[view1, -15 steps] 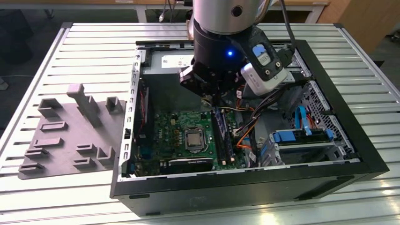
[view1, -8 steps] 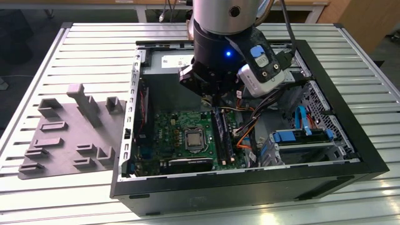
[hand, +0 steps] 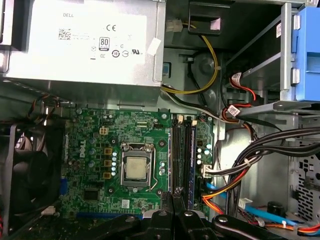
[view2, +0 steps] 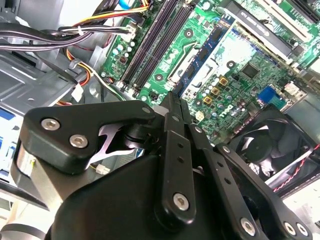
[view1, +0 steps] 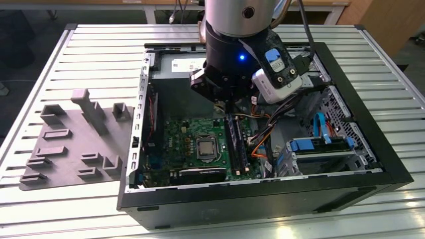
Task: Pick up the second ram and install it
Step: 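Insert the second ram into the second slot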
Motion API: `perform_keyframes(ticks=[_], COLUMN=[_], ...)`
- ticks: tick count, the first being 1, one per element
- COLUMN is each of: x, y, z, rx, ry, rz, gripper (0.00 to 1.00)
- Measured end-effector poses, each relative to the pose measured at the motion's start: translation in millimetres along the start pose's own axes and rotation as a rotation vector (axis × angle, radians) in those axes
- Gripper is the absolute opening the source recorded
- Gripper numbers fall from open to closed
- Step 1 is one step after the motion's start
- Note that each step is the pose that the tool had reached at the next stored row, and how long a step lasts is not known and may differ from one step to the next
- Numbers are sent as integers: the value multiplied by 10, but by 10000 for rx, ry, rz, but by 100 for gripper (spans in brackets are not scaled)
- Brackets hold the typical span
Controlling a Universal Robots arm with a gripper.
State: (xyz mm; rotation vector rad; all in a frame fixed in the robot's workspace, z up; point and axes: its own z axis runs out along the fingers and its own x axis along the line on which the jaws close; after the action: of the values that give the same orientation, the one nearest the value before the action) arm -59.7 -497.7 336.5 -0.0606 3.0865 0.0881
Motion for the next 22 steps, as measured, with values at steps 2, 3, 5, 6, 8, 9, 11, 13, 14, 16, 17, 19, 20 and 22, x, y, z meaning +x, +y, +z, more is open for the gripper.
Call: perform_keyframes(ticks=[2, 3, 5, 6, 8, 9, 11, 13, 14, 16, 17, 19, 20, 22], x=[0, 1, 1, 1, 1, 1, 2, 2, 2, 2, 3, 3, 3, 4], y=[0, -1, -1, -1, -1, -2, -2, -2, -2, -2, -3, -4, -4, -4], z=[7, 10, 14, 16, 21, 23, 27, 31, 34, 38, 50, 62, 64, 68], rx=[-6, -6, -7, -8, -9, -10, -11, -11, -12, -11, -11, -12, -11, -12], ry=[-1, 0, 0, 0, 0, -1, -1, -1, -1, -1, 0, -1, -1, -1], rz=[1, 1, 0, 0, 0, 0, 1, 1, 0, 0, 0, 0, 0, 1], gripper=[12, 12, 12, 12, 12, 12, 12, 12, 12, 12, 12, 12, 12, 12])
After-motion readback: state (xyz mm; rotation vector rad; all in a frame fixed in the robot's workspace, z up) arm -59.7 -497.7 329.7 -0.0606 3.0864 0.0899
